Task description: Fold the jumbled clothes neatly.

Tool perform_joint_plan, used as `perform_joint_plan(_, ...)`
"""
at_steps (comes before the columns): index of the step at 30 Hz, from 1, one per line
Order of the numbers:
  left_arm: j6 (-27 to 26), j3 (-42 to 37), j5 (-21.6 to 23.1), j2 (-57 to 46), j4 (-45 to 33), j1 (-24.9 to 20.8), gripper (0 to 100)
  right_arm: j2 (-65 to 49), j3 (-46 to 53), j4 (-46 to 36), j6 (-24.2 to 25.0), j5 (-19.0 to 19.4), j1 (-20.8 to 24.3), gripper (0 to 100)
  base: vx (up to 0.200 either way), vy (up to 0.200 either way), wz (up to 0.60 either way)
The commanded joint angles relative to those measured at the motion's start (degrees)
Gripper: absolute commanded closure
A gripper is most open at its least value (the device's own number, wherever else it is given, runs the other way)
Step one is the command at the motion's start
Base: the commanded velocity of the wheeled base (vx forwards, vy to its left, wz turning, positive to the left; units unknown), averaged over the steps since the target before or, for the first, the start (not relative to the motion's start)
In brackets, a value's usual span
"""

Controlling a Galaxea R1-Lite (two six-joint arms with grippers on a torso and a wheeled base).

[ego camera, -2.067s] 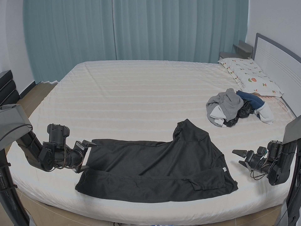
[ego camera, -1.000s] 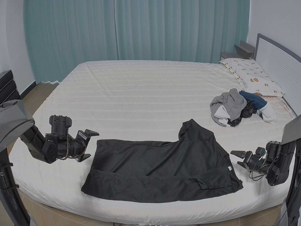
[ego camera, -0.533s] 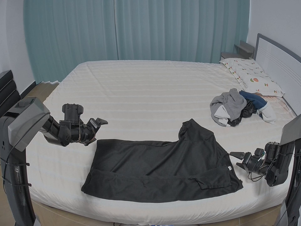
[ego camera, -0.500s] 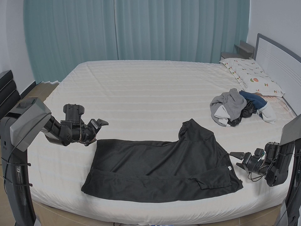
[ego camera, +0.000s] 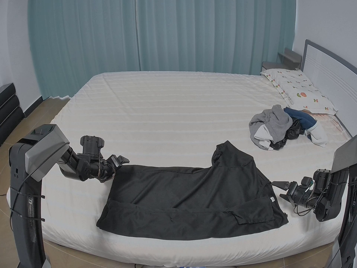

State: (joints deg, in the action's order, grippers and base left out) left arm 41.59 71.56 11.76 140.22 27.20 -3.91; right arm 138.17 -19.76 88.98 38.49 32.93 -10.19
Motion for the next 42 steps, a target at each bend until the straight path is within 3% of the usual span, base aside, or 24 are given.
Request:
perform_joint_plan(1,0.15,-0.37,0.01,0.5,1.02,-0.04,0,0.08,0.07,0.58,0.01,0.03,0.0,0,0.0,0.0,0.0)
perform_joint_plan(11,0.24,0.34,0.36,0.67,1.63,-0.48,0,0.08,0.07,0.58,0.01,0.03,0.08,0,0.0,0.0,0.0)
perform_joint_plan(12,0.24,0.34,0.45,0.67,1.72,-0.48,100,0.17,0.07,0.49,0.01,0.03,0.08,0,0.0,0.0,0.0)
perform_joint_plan(29,1.3,0.25,-2.18,0.15,1.63,0.22,100,0.0,-0.01,0.58,0.1,0.03,0.0,0,0.0,0.0,0.0)
perform_joint_plan(32,3.49,0.6,-2.18,0.06,1.72,0.22,100,0.0,-0.01,0.58,0.1,0.03,0.0,0,0.0,0.0,0.0)
perform_joint_plan(36,12.28,1.92,-1.39,-0.47,4.0,0.57,100,-0.09,-0.28,0.58,0.27,0.03,0.0,0,0.0,0.0,0.0)
perform_joint_plan(42,17.56,3.85,0.45,-0.47,3.13,2.24,100,-0.18,-0.72,0.58,0.27,-0.14,0.44,0,0.0,0.0,0.0)
